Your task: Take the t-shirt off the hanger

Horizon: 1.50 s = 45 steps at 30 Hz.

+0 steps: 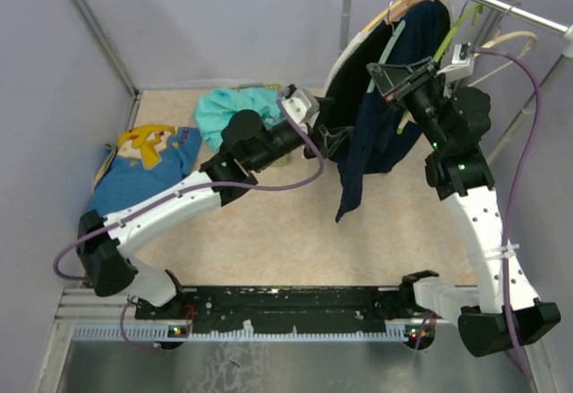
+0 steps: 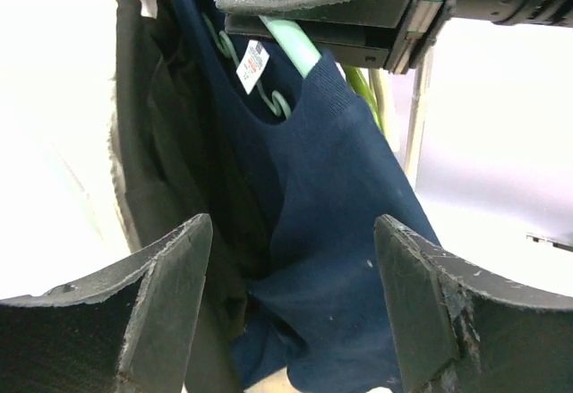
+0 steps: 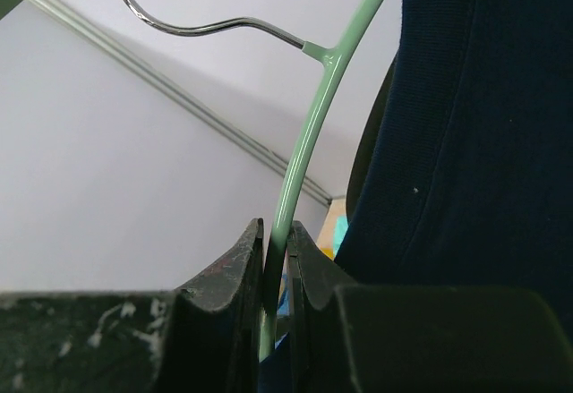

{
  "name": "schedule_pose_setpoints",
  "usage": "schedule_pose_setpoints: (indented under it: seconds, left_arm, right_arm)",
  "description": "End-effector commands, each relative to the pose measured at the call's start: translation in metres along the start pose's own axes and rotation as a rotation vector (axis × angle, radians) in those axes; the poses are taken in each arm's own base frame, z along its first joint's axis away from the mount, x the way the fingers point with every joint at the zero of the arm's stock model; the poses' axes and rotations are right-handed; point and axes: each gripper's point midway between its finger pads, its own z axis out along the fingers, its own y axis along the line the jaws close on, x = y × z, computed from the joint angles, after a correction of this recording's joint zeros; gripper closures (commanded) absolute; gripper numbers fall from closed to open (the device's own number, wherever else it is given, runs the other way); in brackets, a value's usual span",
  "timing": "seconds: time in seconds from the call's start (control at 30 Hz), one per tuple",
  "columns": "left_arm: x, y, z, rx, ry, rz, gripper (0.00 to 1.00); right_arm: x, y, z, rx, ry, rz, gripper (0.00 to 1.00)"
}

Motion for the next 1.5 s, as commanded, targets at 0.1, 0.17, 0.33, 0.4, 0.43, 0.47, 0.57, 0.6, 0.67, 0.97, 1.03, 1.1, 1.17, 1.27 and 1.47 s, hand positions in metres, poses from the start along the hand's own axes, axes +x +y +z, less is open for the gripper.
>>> schedule_pose_setpoints:
  seconds: [0.1,0.17,0.33,0.4,0.43,0.47,0.57,0.6,0.67,0.97,1.03,1.1,1.17,1.27,1.47]
  left_arm:
    - [-0.061,-0.01,-0.026,0.036,-0.155,0.032,0.17]
    - [-0.06,-0.018,-0.019,0.087,-0.136,0.02,0.18]
    - [-0.049,-0.026,0.003,0.141,-0.066,-0.005,0.2]
    - [-0.042,-0.028,0.007,0.151,-0.037,-0.016,0.21]
    - [-0.039,-0.029,0.006,0.154,-0.031,-0.022,0.21]
    - [-0.036,-0.029,0.005,0.153,-0.026,-0.029,0.21]
    - [-0.026,-0.033,-0.006,0.158,-0.019,-0.059,0.2]
    - [-0.024,-0.035,-0.01,0.164,-0.017,-0.068,0.2]
    - [-0.015,-0.038,-0.016,0.167,0.01,-0.084,0.2]
    - [0.039,-0.043,-0.03,0.135,0.138,-0.109,0.19]
    - [0.049,-0.043,-0.028,0.129,0.159,-0.112,0.19]
    - [0.057,-0.04,-0.025,0.111,0.174,-0.111,0.2]
    - [0.063,-0.038,-0.021,0.099,0.185,-0.106,0.25]
    - [0.071,-0.035,-0.014,0.082,0.199,-0.102,0.29]
    - [0.082,-0.031,-0.003,0.068,0.223,-0.095,0.63]
  right_arm:
    - [-0.04,0.038,-0.014,-0.101,-0.179,-0.096,1.0]
    - [-0.041,0.038,-0.013,-0.104,-0.182,-0.092,1.0]
    - [-0.043,0.038,-0.013,-0.107,-0.197,-0.077,1.0]
    - [-0.047,0.037,-0.012,-0.099,-0.219,-0.066,1.0]
    - [-0.051,0.038,-0.012,-0.098,-0.239,-0.064,1.0]
    - [-0.055,0.037,-0.012,-0.091,-0.259,-0.061,1.0]
    - [-0.069,0.036,-0.009,-0.072,-0.318,-0.062,1.0]
    - [-0.072,0.037,-0.006,-0.069,-0.329,-0.066,1.0]
    - [-0.079,0.039,0.001,-0.069,-0.346,-0.069,1.0]
    - [-0.093,0.052,0.016,-0.115,-0.382,-0.064,1.0]
    - [-0.095,0.054,0.016,-0.12,-0.387,-0.063,1.0]
    - [-0.096,0.057,0.015,-0.125,-0.39,-0.064,1.0]
    - [-0.097,0.058,0.014,-0.128,-0.392,-0.064,1.0]
    - [-0.098,0.059,0.012,-0.13,-0.396,-0.065,1.0]
    - [-0.098,0.061,0.009,-0.136,-0.397,-0.062,1.0]
